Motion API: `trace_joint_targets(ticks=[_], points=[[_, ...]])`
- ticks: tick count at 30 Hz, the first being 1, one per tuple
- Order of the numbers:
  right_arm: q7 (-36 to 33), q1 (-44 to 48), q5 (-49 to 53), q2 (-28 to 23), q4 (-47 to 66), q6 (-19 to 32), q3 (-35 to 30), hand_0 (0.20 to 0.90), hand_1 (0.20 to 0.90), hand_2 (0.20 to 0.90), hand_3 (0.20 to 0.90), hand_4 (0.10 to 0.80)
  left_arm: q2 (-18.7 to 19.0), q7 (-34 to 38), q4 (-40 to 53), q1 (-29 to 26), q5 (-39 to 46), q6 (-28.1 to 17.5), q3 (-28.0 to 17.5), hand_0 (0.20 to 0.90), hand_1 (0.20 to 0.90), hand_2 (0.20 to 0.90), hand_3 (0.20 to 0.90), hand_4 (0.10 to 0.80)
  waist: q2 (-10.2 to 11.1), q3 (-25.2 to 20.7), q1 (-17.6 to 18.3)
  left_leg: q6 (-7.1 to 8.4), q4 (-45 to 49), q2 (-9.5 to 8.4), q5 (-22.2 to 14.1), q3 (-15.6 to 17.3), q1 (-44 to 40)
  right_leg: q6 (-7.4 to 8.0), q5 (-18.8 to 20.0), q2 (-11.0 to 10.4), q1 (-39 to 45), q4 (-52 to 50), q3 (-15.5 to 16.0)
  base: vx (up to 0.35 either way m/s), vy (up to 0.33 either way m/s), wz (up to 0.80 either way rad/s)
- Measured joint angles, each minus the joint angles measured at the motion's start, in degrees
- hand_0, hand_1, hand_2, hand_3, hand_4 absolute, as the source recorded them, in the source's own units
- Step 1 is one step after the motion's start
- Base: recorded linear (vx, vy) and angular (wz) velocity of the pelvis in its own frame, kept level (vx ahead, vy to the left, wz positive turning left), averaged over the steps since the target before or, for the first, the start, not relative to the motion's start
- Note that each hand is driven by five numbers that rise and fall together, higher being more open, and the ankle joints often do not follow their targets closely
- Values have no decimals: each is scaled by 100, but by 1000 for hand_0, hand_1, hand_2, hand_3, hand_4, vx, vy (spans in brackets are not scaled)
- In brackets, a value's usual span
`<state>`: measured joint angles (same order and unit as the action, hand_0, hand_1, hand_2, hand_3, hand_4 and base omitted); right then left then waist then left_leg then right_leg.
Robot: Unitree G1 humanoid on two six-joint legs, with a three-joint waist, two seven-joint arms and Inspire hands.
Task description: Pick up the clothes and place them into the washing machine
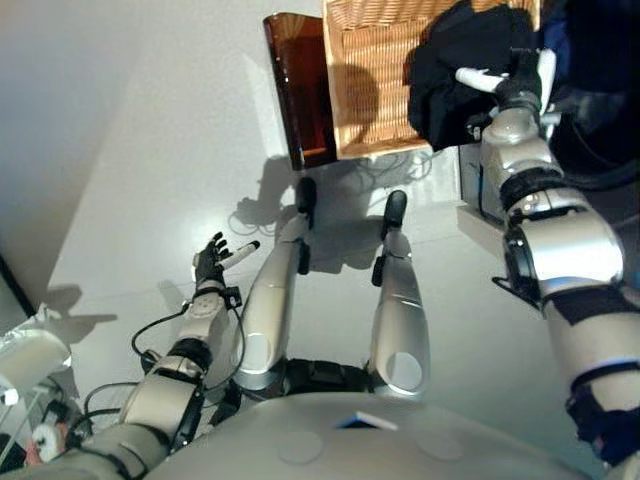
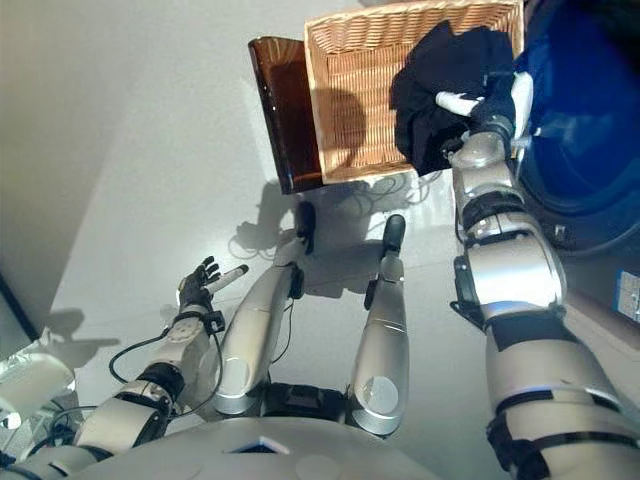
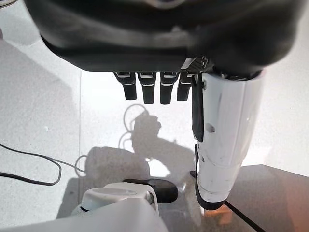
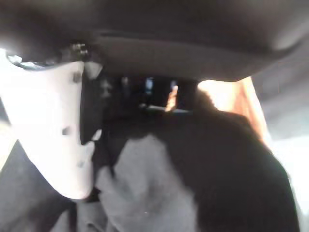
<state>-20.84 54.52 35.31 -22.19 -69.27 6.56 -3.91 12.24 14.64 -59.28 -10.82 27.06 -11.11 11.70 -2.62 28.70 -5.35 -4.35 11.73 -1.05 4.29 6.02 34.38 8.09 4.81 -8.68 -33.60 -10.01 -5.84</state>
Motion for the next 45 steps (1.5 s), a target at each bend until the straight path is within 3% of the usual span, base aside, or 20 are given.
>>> trace_joint_targets(ticks=[4,8,14,19,23,30,36,45], points=[[409,-540,2346,469,-24,450,-922,200,200,200,200,300,1,-157,-175,91,81,10,-82,900,900,900,900,800,25,-20,95,-23,-14,6,-61,29,-189,25,37,1,237,179,-38,44,4,-11],[883,-819,4057,694,-187,788,-1616,200,200,200,200,300,-6,-373,-381,89,89,79,-221,900,900,900,900,800,20,-36,125,-44,-14,5,-79,78,-200,24,43,-8,240,218,-82,16,9,-4],[1147,-876,4989,689,-346,983,-2008,200,200,200,200,300,-12,-579,-575,96,207,219,-312,900,900,900,900,800,-82,-123,119,-49,-38,-34,-114,156,-295,30,47,-58,299,241,-140,10,7,-3],[1208,-901,5107,349,-343,1079,-2149,200,200,200,200,300,-7,-610,-606,138,212,241,-320,900,900,900,900,800,-404,-343,113,-82,-79,-121,-139,216,-322,35,51,-147,291,248,-179,-3,2,-2],[1197,-806,5099,43,-327,1094,-2149,200,200,200,200,300,-15,-625,-607,259,213,237,-314,900,900,900,900,800,-484,-411,134,-114,-98,-177,-173,325,-383,136,112,-197,309,338,-327,-2,-8,-15],[986,-680,5087,-327,-415,1054,-2353,200,200,200,200,300,-3,-723,-606,264,210,227,-310,900,900,900,900,800,-502,-448,131,-115,-106,-179,-172,342,-393,140,115,-200,309,351,-337,6,-5,0],[556,-320,4710,-834,-934,522,-2309,200,200,200,200,300,16,-724,-605,274,201,229,-251,900,900,900,900,800,-499,-452,125,-122,-135,-242,-177,413,-399,159,126,-250,294,363,-378,-5,-2,0],[605,-226,4353,-934,-1029,336,-2023,200,200,200,200,300,-2,-721,-599,285,202,197,-185,900,900,900,900,800,-468,-434,144,-165,-286,-326,-164,535,-402,235,176,-337,216,466,-434,11,-22,-4]])
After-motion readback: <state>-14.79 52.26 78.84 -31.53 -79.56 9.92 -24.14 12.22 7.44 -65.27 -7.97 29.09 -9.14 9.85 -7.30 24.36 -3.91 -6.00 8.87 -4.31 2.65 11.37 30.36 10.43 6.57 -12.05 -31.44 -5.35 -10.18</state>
